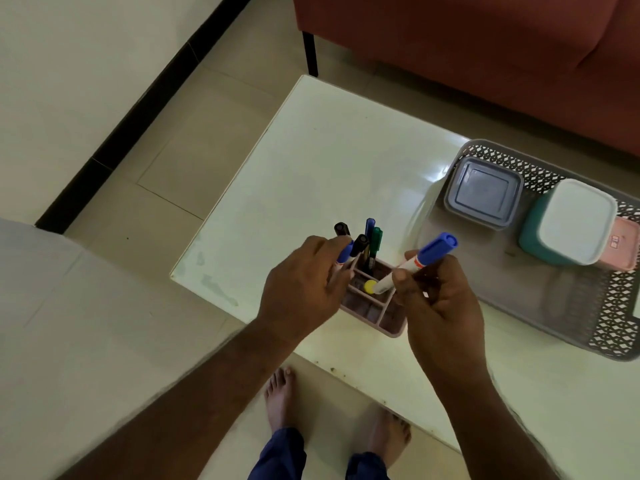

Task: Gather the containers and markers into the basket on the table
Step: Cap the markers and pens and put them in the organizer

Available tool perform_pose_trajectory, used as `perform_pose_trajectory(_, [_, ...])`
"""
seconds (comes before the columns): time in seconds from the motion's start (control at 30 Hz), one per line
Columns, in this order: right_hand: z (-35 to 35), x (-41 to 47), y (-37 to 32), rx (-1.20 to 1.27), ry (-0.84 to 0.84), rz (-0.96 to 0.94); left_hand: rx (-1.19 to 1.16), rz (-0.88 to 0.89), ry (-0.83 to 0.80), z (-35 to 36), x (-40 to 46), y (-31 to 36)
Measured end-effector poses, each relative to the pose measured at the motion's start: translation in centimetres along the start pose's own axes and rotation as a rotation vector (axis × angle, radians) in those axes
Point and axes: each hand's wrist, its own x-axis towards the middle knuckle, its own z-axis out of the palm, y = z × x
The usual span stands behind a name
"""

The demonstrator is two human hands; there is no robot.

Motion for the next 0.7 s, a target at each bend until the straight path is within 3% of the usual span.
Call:
perform_pose_trajectory(0.13, [0.7, -0.2, 0.3, -0.025, -0.002, 0.021, 0.022, 0.032, 0.058, 0.8, 0.8, -0.1])
perform_pose_trajectory(0.37, [1.8, 0.3, 0.2, -0.028, 0.010, 0.024, -0.010, -0.069, 0.046, -0.5, -0.2, 0.5])
perform_pose_trajectory(0.7, [5.4, 1.5, 0.6, -0.340, -0.248, -0.088, -0.078, -0.171, -0.009, -0.9, -4.6, 0.6])
